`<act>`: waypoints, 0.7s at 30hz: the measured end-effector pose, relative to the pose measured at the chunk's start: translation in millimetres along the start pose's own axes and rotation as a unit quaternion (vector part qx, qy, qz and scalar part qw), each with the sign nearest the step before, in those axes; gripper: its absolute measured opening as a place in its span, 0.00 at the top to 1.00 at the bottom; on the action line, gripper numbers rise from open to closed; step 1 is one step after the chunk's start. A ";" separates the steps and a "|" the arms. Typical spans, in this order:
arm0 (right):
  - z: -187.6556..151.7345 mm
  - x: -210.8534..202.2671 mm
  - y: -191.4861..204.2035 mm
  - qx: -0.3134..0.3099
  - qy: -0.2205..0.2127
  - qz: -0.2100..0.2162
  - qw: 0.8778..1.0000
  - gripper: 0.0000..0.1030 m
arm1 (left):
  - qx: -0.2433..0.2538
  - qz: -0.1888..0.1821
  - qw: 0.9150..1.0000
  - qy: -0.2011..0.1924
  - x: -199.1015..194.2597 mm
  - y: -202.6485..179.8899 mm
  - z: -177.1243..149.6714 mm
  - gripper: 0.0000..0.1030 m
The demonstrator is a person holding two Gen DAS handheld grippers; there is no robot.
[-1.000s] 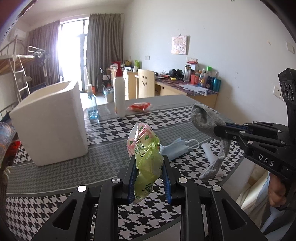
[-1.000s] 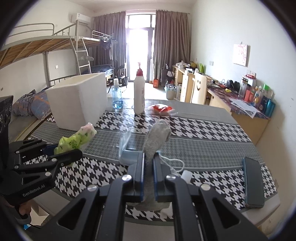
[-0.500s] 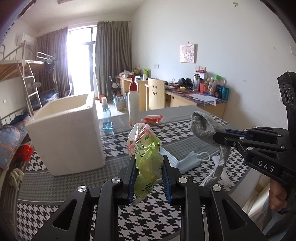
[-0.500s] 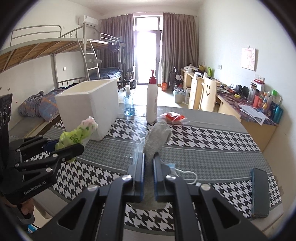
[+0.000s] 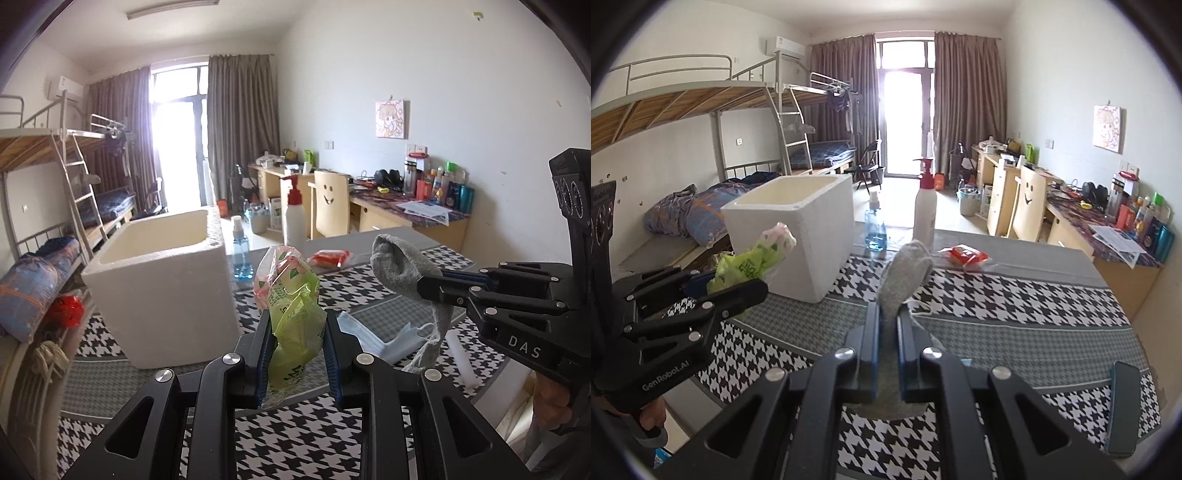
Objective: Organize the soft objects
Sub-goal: 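Lift the snack bag with the left tool while the right tool lifts the sock toward the foam box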
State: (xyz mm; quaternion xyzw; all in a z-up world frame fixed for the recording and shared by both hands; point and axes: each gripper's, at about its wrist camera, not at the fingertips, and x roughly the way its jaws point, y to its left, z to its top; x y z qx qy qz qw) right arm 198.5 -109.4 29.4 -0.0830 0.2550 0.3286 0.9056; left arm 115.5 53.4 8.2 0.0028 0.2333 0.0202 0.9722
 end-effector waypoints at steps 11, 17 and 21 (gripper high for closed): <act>18.5 8.8 18.5 -0.024 -0.008 0.026 0.999 0.90 | -0.008 0.023 1.000 -0.013 -6.9 17.6 8.9 0.74; 27.6 15.6 26.5 -0.031 -0.009 0.038 0.999 0.89 | -0.009 0.028 0.999 -0.017 -7.5 23.3 15.9 0.74; 36.2 19.5 33.8 -0.037 -0.012 0.043 0.998 0.89 | -0.010 0.026 0.999 -0.021 -7.5 28.1 24.5 0.74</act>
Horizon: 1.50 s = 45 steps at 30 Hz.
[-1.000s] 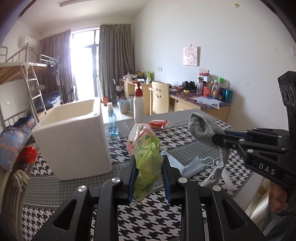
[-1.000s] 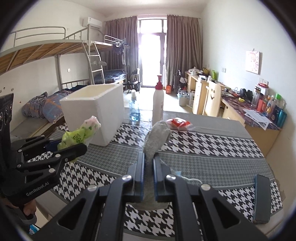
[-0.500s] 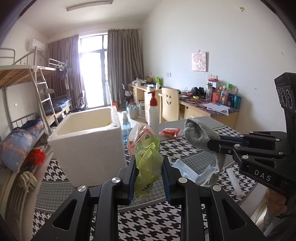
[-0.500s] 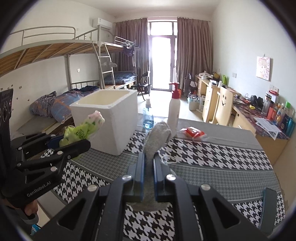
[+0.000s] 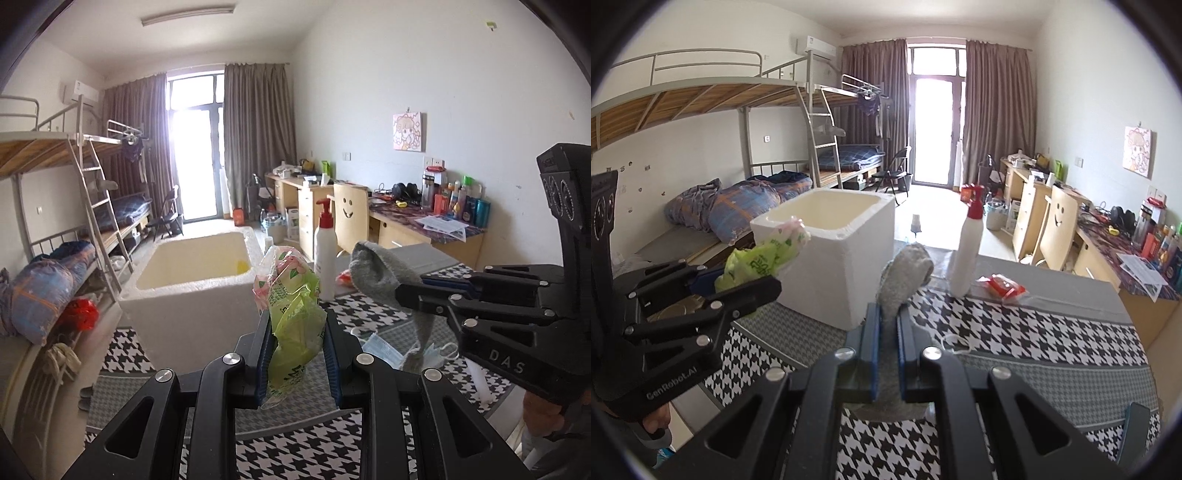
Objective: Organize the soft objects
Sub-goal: 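Lift the snack bag with the left tool while the right tool lifts the sock toward the foam box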
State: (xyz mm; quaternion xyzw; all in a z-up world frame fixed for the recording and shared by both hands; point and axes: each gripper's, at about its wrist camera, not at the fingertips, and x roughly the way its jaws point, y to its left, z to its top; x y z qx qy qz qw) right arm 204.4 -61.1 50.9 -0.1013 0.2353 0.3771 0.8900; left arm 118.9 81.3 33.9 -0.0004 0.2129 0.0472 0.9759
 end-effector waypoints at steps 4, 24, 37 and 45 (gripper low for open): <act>9.8 4.8 5.4 -0.002 -0.001 0.005 1.000 0.89 | 0.001 0.007 1.000 -0.007 1.1 4.2 8.2 0.74; 53.5 29.7 32.4 -0.044 -0.013 0.019 0.999 0.89 | -0.006 0.042 0.999 -0.016 14.6 38.7 34.1 0.74; 79.9 41.6 33.9 -0.046 -0.021 0.022 0.998 0.89 | -0.018 0.043 0.999 -0.007 30.1 59.3 51.0 0.74; 87.0 45.3 30.5 -0.045 -0.024 0.019 0.999 0.89 | -0.024 0.038 0.999 0.003 42.0 62.9 58.1 0.74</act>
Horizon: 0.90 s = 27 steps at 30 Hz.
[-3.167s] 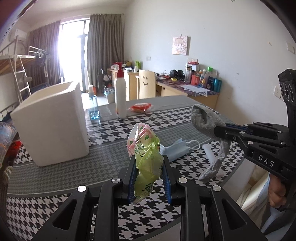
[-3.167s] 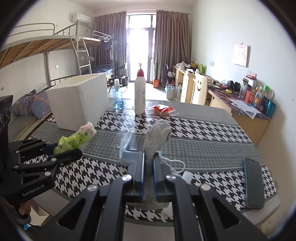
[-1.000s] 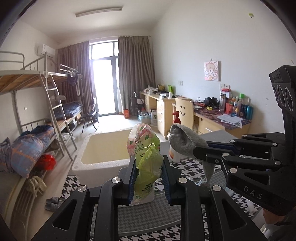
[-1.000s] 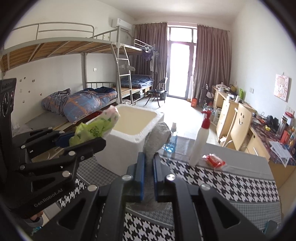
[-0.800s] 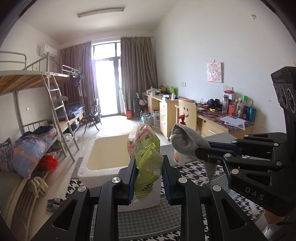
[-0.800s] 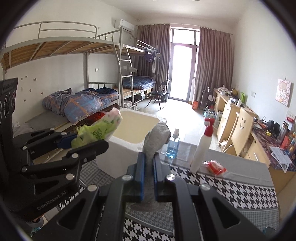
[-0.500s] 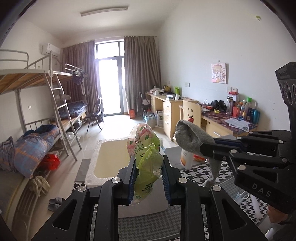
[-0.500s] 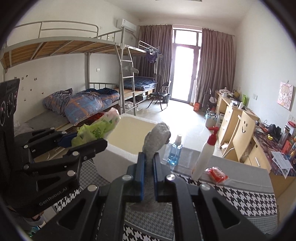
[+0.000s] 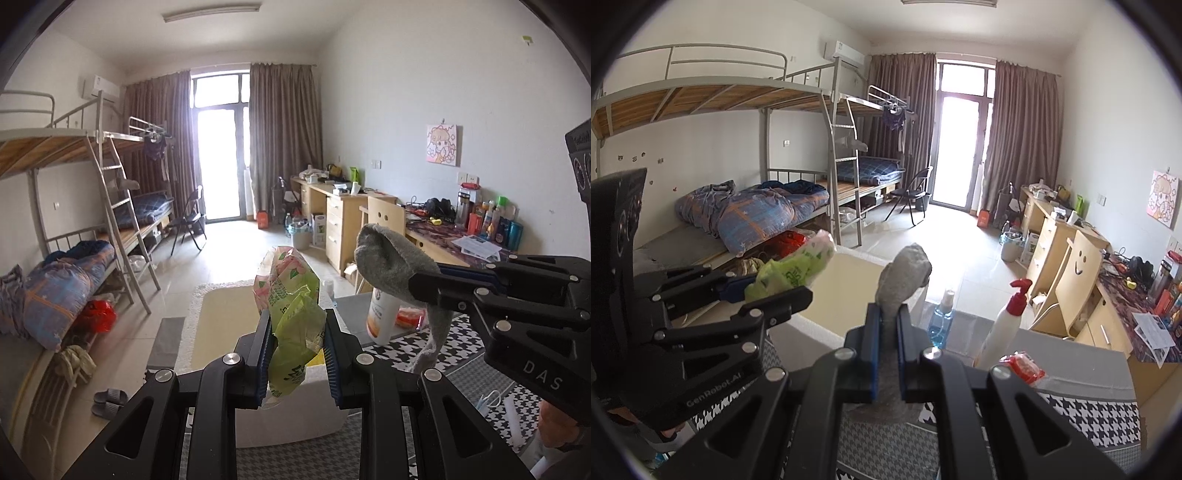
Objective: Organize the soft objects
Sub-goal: 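Lift the snack bag with the left tool while the right tool lifts the sock toward the foam box, then open the left tool to drop the snack bag into the foam box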
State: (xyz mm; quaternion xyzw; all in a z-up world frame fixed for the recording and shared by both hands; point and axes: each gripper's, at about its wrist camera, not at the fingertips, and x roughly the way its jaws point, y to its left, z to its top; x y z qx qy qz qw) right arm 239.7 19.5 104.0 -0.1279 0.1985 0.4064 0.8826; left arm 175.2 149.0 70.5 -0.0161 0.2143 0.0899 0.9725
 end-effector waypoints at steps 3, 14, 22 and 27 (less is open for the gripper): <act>3.3 2.8 -2.0 0.004 -0.001 -0.001 1.000 0.89 | 0.001 0.005 1.000 0.005 4.9 1.6 0.5 0.74; 12.6 12.7 -4.6 -0.004 0.000 -0.010 1.000 0.89 | -0.009 -0.003 0.999 0.040 40.5 12.8 3.4 0.74; 14.8 21.3 -9.7 -0.005 0.006 -0.021 1.000 0.90 | -0.011 -0.001 0.998 0.068 64.4 17.0 2.1 0.74; 13.2 26.5 -11.7 -0.003 0.012 -0.027 1.000 0.90 | -0.007 -0.002 0.996 0.084 77.2 18.7 -1.5 0.70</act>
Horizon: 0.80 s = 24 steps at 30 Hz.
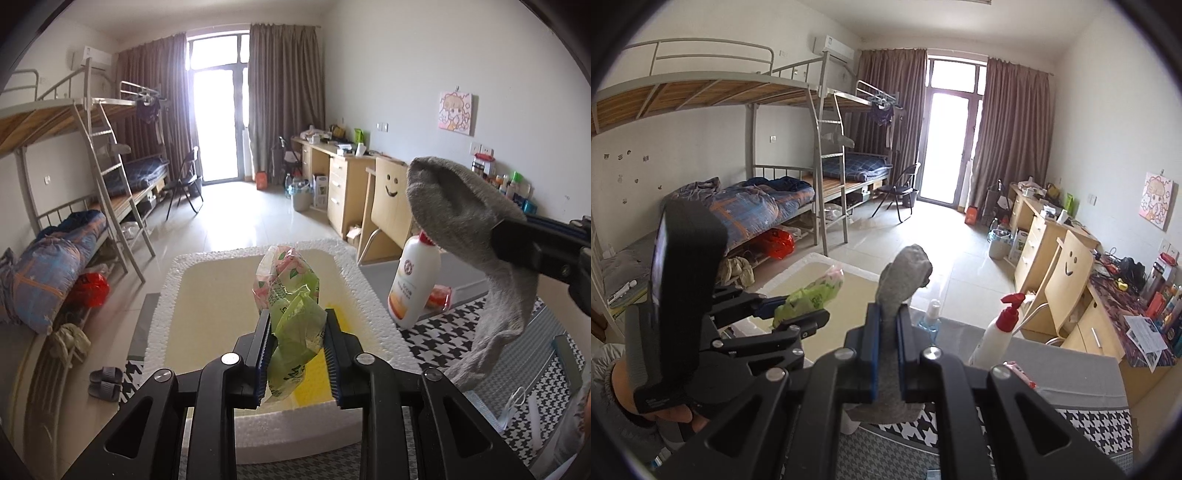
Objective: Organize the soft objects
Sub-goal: 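Open the left tool to drop the snack bag into the foam box, then lower the grey sock into the foam box and open the right tool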
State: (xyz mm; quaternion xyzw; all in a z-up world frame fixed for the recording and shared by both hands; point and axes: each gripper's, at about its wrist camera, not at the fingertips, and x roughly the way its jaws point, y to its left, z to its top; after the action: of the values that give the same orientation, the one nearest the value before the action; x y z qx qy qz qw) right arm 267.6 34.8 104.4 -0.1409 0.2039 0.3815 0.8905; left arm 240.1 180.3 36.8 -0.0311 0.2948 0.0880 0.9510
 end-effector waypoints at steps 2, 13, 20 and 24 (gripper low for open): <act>-1.4 2.1 -0.6 0.001 0.003 -0.002 1.000 0.90 | -0.001 0.003 1.000 0.007 4.2 1.3 -0.8 0.65; 1.2 8.8 -2.6 0.002 0.008 -0.006 1.000 0.90 | -0.012 0.036 0.999 -0.016 -3.7 11.6 -0.6 0.13; 12.1 12.7 1.6 -0.004 0.003 -0.002 1.000 0.90 | -0.022 0.041 0.999 -0.023 -12.3 20.7 -0.8 0.12; 19.8 11.8 6.5 -0.011 -0.005 -0.001 1.000 0.90 | -0.032 0.045 0.998 -0.024 -18.5 27.2 -4.0 0.12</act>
State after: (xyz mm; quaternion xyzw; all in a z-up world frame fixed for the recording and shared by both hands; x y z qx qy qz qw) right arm 275.3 54.5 115.6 -0.1488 0.1952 0.3837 0.8902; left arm 217.8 203.8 43.8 -0.0463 0.2697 0.1410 0.9514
